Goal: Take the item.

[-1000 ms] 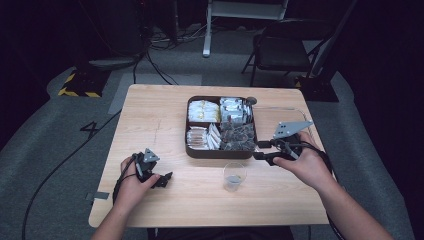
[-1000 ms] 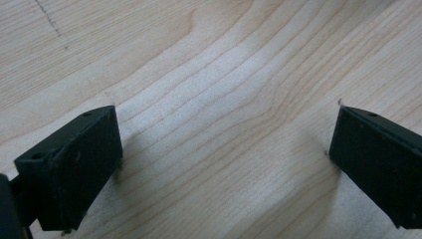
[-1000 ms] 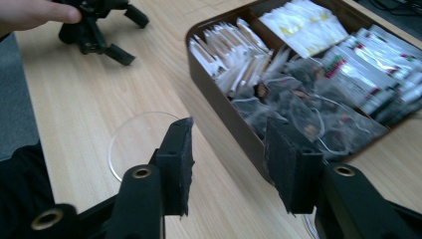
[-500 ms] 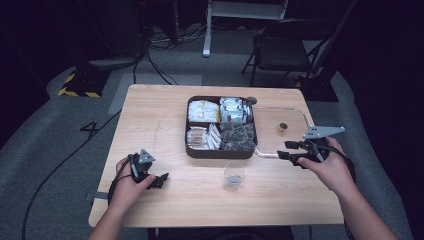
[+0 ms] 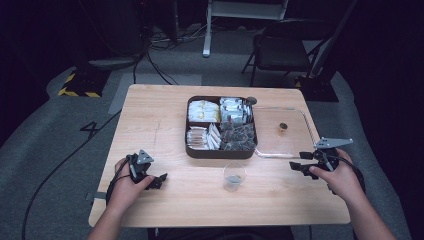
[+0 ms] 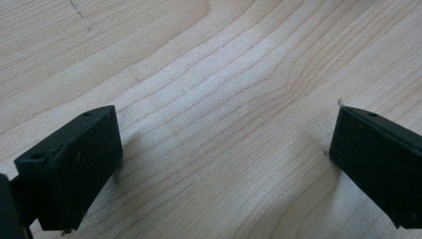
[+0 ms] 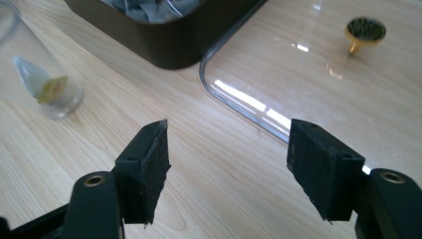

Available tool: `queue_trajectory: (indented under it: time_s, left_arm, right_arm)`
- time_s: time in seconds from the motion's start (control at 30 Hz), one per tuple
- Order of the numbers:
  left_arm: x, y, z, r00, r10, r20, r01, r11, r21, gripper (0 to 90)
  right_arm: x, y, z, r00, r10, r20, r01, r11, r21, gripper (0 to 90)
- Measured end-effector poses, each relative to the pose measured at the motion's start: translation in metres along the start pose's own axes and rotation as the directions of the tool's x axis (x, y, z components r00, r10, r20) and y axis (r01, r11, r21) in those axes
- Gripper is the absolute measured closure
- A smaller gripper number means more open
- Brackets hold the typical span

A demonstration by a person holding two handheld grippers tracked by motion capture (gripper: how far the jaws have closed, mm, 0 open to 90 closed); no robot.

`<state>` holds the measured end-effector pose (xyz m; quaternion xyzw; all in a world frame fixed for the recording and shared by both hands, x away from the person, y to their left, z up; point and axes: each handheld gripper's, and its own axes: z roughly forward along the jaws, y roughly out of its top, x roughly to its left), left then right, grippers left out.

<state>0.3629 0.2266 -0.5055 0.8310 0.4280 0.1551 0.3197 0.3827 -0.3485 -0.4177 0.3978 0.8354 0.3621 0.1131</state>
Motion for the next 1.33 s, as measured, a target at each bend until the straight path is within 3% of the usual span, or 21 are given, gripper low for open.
queue_trajectory:
  time_s: [0.33,0.63,0.73,0.9,0.93,1.33]
  left_arm:
    - [0.0,0.0,0.0,1.0,0.001,-0.001,-0.001,1.0,-0.002,0.4]
    - [0.0,0.0,0.0,1.0,0.001,-0.001,-0.001,1.0,-0.002,0.5]
    - [0.0,0.0,0.0,1.0,0.001,-0.001,-0.001,1.0,-0.002,0.4]
    - [0.0,0.0,0.0,1.0,0.0,-0.001,0.0,1.0,0.0,0.4]
    - [0.0,0.0,0.0,1.0,-0.001,-0.001,0.001,1.0,0.0,0.4]
    - [0.0,0.0,0.0,1.0,0.001,-0.002,-0.001,1.0,0.0,0.4]
  right_arm:
    - [-0.013,-0.033,0.02,0.9987,0.051,-0.001,-0.051,0.998,0.041,30.6]
    - [-0.013,-0.057,0.039,0.9997,0.022,0.011,-0.023,0.997,0.072,25.9]
    - [-0.012,-0.062,0.042,0.9992,-0.011,0.038,0.01,0.999,0.043,23.4]
    - [-0.01,-0.07,0.048,0.9944,-0.064,0.083,0.066,0.998,-0.015,10.7]
    - [-0.01,-0.072,0.051,0.9947,-0.055,0.087,0.058,0.998,-0.039,8.1]
    - [-0.006,-0.07,0.054,0.9939,-0.056,0.095,0.058,0.998,-0.024,2.6]
